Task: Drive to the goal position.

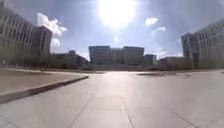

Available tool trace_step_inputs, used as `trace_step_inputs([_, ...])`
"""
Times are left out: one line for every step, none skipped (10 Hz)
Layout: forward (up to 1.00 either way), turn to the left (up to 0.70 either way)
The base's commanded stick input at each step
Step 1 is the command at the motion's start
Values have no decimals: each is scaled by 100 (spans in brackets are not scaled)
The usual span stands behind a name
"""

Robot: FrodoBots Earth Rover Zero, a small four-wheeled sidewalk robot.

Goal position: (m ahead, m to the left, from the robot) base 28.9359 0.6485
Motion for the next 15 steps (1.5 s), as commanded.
trace_step_inputs([100, 1])
trace_step_inputs([100, 1])
trace_step_inputs([100, 1])
trace_step_inputs([100, 1])
trace_step_inputs([100, -11])
trace_step_inputs([100, -39])
trace_step_inputs([100, -39])
trace_step_inputs([100, -39])
trace_step_inputs([100, -33])
trace_step_inputs([100, 1])
trace_step_inputs([100, 1])
trace_step_inputs([100, 1])
trace_step_inputs([100, 1])
trace_step_inputs([100, 1])
trace_step_inputs([100, 1])
